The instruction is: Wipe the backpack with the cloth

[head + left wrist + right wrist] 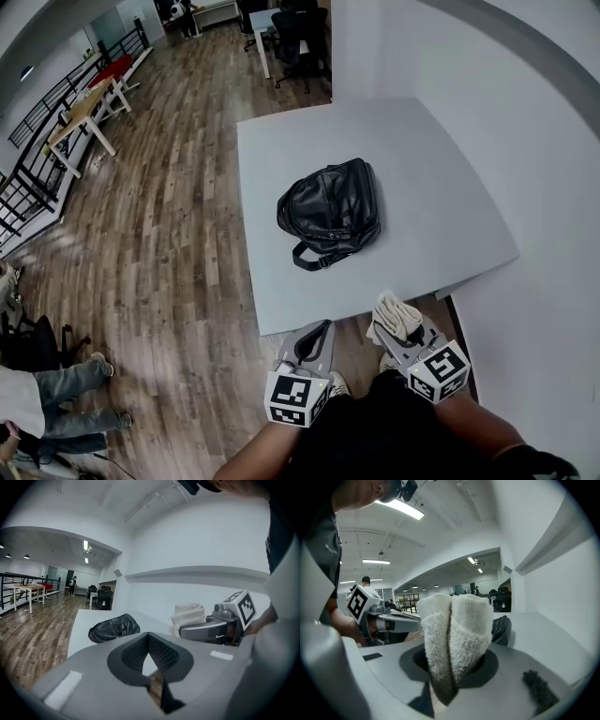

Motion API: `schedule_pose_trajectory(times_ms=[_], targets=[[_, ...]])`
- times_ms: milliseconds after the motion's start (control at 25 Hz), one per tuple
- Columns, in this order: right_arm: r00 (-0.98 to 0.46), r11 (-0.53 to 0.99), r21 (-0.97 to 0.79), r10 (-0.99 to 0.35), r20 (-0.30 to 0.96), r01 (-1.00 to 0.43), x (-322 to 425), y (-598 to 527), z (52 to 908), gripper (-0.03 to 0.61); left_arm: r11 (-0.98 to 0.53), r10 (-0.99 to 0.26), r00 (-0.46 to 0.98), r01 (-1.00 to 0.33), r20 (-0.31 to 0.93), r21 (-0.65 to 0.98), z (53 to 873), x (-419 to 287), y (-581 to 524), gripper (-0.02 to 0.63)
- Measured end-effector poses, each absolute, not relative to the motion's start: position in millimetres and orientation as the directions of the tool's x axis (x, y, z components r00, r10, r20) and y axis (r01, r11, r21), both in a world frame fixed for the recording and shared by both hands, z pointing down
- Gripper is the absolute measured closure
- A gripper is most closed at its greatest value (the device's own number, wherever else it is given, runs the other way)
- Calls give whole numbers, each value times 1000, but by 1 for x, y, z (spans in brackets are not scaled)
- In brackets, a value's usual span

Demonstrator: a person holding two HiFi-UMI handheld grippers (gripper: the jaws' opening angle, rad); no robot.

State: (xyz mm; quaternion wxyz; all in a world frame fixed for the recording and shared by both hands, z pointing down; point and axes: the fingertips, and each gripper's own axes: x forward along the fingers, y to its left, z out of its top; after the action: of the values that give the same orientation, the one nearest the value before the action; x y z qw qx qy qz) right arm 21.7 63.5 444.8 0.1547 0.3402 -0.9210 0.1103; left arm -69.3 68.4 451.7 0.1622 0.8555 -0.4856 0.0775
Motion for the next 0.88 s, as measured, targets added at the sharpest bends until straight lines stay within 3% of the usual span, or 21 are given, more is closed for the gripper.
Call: schedule_pose_trajectory(times_ms=[880], targets=[[-747,758,-141,-562,356,-637,42,22,464,480,-455,-806,483,-875,342,164,459,-46,36,607]])
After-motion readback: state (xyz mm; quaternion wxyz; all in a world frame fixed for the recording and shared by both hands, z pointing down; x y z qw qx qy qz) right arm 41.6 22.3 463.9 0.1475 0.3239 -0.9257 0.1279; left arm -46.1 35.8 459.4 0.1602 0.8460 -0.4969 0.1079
